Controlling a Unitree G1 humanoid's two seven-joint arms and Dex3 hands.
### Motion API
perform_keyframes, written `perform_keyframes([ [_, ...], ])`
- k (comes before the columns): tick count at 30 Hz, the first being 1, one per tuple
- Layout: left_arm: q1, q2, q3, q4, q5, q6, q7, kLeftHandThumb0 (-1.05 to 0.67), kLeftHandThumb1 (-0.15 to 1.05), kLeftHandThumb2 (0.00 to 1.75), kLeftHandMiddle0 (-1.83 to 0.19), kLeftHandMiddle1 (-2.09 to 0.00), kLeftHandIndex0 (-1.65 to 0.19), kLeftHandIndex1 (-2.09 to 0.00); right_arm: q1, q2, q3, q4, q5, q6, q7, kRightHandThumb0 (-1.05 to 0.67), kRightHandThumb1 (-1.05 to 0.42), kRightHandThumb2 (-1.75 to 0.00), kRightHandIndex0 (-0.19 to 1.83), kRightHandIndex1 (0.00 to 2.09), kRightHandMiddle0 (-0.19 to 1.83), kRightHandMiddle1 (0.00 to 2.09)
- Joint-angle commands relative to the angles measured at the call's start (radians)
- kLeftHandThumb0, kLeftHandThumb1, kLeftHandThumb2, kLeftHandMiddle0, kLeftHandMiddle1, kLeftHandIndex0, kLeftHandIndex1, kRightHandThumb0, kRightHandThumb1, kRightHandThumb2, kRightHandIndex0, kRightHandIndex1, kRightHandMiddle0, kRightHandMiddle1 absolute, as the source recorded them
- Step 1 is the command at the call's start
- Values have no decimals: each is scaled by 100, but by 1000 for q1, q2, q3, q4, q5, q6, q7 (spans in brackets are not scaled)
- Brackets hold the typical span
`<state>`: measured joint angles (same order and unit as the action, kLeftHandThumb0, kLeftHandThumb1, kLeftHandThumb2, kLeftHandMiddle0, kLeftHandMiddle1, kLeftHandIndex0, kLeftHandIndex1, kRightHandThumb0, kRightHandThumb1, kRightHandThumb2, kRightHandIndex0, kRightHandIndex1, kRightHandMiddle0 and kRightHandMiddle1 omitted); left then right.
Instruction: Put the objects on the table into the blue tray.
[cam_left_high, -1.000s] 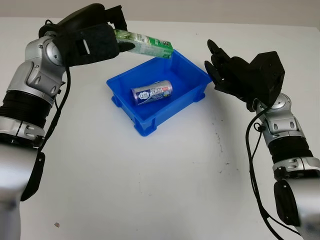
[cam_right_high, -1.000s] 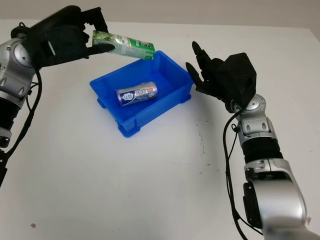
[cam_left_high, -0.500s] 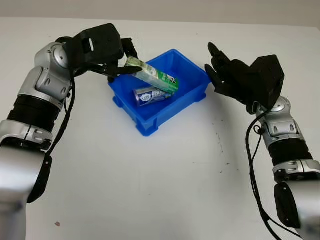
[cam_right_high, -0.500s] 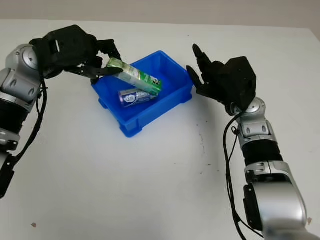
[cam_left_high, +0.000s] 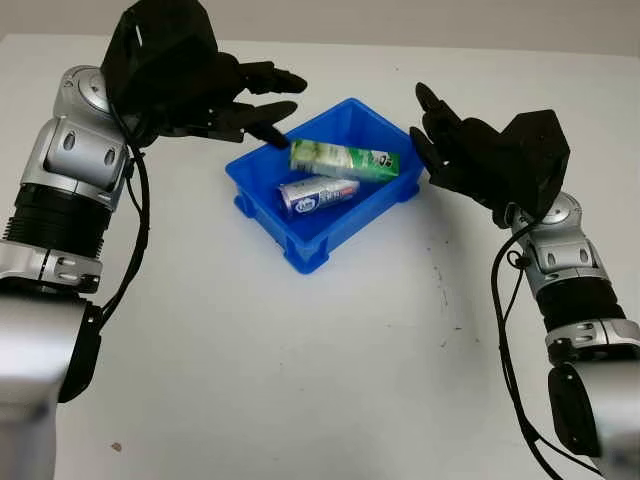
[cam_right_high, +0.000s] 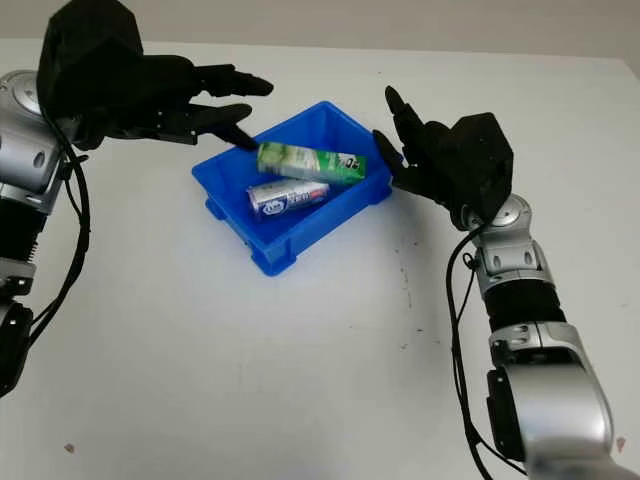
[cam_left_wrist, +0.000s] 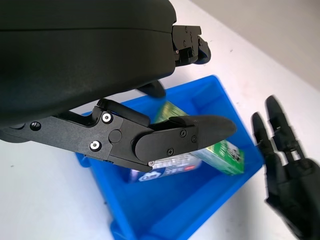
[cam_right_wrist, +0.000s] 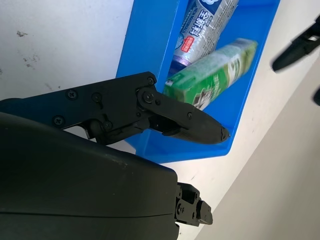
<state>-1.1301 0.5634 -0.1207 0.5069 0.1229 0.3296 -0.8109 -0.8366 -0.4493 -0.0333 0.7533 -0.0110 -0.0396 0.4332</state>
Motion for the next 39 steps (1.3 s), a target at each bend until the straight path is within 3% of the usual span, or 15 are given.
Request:
perform_keyframes([
  [1,-11,21,43,-16,-21,-3,25,-74,105,63,0,-5,15,-28,-26,-10,-15,8,9,-10,3,-53,-105,-73,-19,0,-19,0],
  [5,40,-31,204,-31,-114,13,228,-73,105,56,-6,-7,8,-27,-41,-7,-26,11,15,-6,-4,-54,-105,-73,-19,0,-19,0],
  [10,105,-134,384,-98,-245,-10,498,-63,105,49,-34,-22,-18,-45,-47,-8,-40,-2,32,-3,0,-60,-105,-73,-19,0,-19,0],
  [12,125,-171,435,-110,-276,-48,598,-57,105,51,-41,-74,-23,-94,-47,-12,-44,-13,35,-3,-1,-63,-105,-74,-19,0,-19,0],
  [14,142,-192,458,-104,-278,-99,684,-54,105,50,-52,-107,-34,-126,-49,-14,-52,-22,48,4,6,-66,-105,-75,-19,0,-19,0],
  [16,161,-204,465,-81,-265,-170,749,-52,105,51,-51,-121,-35,-139,-48,-12,-64,-34,62,14,2,-67,-105,-76,-19,0,-19,0],
  [17,173,-205,462,-68,-254,-207,771,-52,105,52,-43,-121,-26,-138,-48,-13,-68,-37,66,18,1,-66,-105,-78,-19,0,-19,0],
  [19,206,-193,440,-44,-217,-267,800,-54,105,54,-29,-103,-12,-126,-49,-13,-72,-39,69,23,0,-66,-105,-81,-19,0,-19,0],
  [21,248,-181,424,-26,-194,-307,797,-58,105,55,-20,-45,1,-86,-45,-6,-80,-42,74,23,-13,-68,-105,-84,-19,0,-19,0],
  [23,290,-176,416,-11,-192,-332,774,-61,105,56,-9,-13,10,-48,-38,8,-90,-51,85,32,-35,-70,-105,-85,-19,0,-19,0],
  [27,352,-183,416,27,-223,-362,718,-61,105,61,16,-2,18,-7,-20,41,-110,-75,98,33,-101,-71,-105,-87,-19,0,-19,0],
  [39,388,-142,351,137,-192,-307,635,-76,105,67,19,0,19,0,52,117,-157,-188,164,83,-206,-79,-105,-89,-19,0,-19,0],
])
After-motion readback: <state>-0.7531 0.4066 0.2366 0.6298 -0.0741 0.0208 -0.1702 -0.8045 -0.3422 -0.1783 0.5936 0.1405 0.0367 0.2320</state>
